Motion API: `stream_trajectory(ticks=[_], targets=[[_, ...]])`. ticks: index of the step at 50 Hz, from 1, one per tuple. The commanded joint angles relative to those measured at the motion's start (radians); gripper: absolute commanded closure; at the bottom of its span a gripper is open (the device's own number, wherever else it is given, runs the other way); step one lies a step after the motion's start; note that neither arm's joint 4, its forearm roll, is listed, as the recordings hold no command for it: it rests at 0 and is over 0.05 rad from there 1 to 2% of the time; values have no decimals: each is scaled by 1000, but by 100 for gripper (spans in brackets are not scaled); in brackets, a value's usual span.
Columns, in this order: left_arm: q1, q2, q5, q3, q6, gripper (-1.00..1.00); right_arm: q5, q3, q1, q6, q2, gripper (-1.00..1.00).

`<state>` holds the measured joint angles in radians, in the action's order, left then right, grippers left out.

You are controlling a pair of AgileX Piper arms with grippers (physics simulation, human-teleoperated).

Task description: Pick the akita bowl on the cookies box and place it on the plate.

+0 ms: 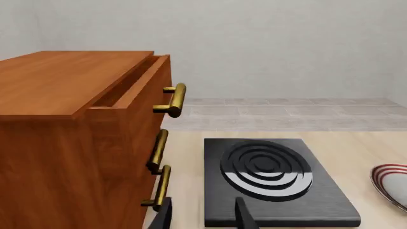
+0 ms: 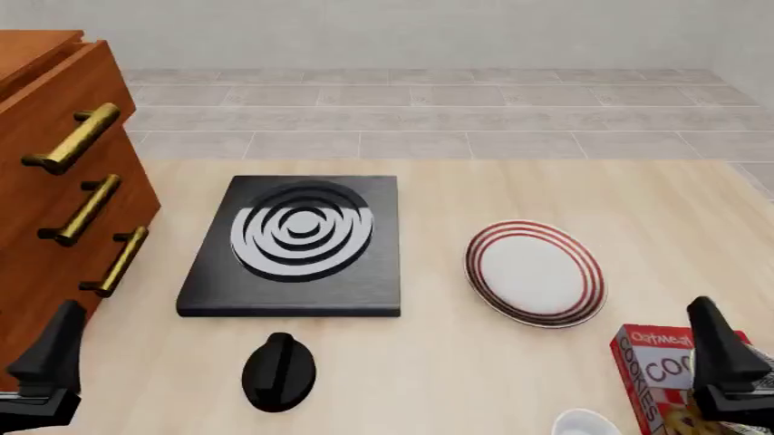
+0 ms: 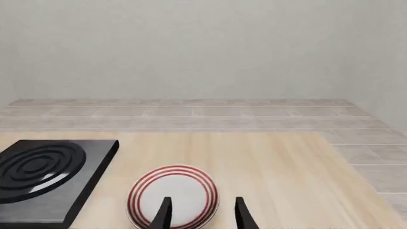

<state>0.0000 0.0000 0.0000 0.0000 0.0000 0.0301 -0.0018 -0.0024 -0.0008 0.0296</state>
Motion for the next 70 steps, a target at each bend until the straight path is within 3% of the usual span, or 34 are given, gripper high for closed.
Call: stream_trajectory(ticks=[1, 37, 49, 64, 68, 70], targets=[[0, 0, 0, 0, 0, -100, -33, -2, 6, -1, -25, -100], [0, 0, 0, 0, 0, -100, 0, -7, 19, 3, 26, -100], [0, 0, 0, 0, 0, -100, -37, -25, 28, -12, 17, -100], [0, 0, 0, 0, 0, -100, -294, -177, 75, -67, -29, -100], [0, 0, 0, 0, 0, -100, -428, -271, 89, -95, -29, -100], [0, 0, 0, 0, 0, -100, -462, -296, 90, -80, -29, -100]])
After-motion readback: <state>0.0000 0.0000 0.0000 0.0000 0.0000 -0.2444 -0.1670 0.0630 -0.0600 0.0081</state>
